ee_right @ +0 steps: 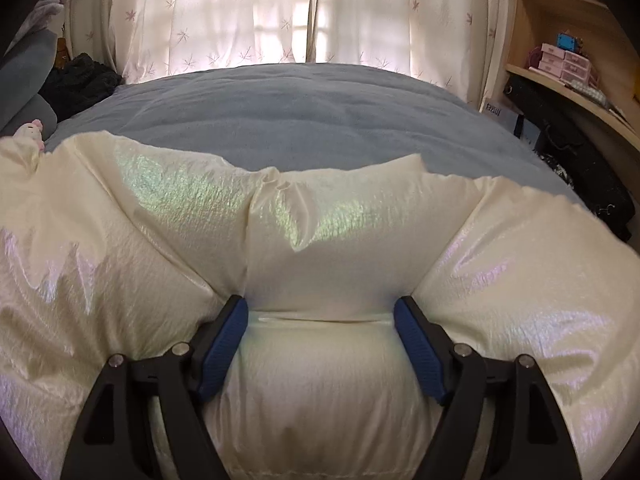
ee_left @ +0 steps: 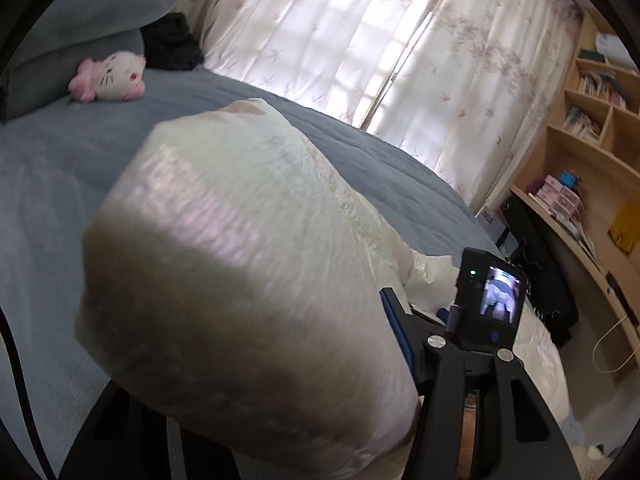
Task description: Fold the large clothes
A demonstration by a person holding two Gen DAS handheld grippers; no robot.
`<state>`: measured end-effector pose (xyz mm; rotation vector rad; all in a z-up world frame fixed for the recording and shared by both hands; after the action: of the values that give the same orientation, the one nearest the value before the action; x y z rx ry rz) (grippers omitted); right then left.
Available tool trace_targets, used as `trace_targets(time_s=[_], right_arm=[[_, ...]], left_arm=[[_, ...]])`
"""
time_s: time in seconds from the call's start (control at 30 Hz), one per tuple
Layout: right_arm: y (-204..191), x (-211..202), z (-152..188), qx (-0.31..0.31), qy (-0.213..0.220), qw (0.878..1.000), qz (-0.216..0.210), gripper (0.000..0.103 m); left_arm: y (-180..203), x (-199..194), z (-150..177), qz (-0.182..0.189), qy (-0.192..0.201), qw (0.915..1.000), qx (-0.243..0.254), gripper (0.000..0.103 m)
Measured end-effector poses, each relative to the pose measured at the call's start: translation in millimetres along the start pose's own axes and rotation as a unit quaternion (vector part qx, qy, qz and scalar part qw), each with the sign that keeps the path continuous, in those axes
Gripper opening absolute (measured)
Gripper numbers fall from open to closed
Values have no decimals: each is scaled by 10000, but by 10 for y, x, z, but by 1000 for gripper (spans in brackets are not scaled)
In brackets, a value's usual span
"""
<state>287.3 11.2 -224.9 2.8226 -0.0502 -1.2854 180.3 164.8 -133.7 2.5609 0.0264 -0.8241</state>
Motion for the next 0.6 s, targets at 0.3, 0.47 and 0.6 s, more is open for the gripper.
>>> trace_targets(time_s=[0.3, 0.47, 0.6], right_arm=[[47, 122, -6, 183, -122, 9992, -337, 79], [49, 141, -6, 229, -123, 9989, -402, 80], [65, 144, -8, 265, -108, 9986, -447, 80]], left_arm=[[131, -20, -4, -94, 242, 9991, 343, 55], [201, -29, -17, -140, 372, 9975, 584, 55], [316, -52, -32, -161, 459, 9954, 824, 54]])
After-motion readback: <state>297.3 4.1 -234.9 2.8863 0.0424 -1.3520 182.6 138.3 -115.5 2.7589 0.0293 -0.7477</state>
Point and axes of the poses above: each gripper's, at about its wrist camera, not at the fingertips, and x roughly the way its jaws point, y to its right, z to its underside, the point moved 3 cm from there along x, roughly the way its jaws point
